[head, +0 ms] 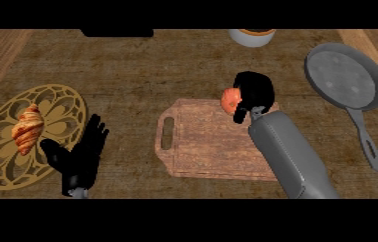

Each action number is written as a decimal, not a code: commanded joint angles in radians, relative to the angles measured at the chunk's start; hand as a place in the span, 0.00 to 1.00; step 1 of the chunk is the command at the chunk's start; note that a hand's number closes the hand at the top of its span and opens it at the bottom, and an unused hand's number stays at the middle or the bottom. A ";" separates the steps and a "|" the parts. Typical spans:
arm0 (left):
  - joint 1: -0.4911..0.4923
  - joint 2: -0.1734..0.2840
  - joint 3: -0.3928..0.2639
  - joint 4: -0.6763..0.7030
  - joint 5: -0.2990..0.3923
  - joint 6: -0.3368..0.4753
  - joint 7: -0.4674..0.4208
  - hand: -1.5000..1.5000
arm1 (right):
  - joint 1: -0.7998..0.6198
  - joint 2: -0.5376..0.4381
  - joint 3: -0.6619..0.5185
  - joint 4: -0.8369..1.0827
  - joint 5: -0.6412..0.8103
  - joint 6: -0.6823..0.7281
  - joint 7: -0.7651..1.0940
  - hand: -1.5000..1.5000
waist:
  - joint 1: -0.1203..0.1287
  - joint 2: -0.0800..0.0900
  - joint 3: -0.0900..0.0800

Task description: Pick the squash from the cutting board and place it in the pan

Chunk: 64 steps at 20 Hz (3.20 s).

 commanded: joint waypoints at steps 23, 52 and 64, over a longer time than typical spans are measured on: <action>-0.021 0.003 0.035 0.039 0.005 -0.058 -0.013 0.50 | -0.113 -0.226 -0.355 -0.130 0.030 -0.258 -0.021 1.00 | 0.009 0.006 0.000; -0.073 -0.041 -0.035 0.004 -0.044 -0.033 0.025 0.50 | -0.213 -0.571 -0.669 0.745 -0.105 -0.530 -0.604 0.00 | 0.108 0.055 0.012; -0.038 -0.030 -0.001 0.012 -0.023 -0.036 0.015 0.50 | -0.255 -0.599 -1.049 0.713 -0.544 -0.264 -0.952 0.00 | 0.054 0.033 0.011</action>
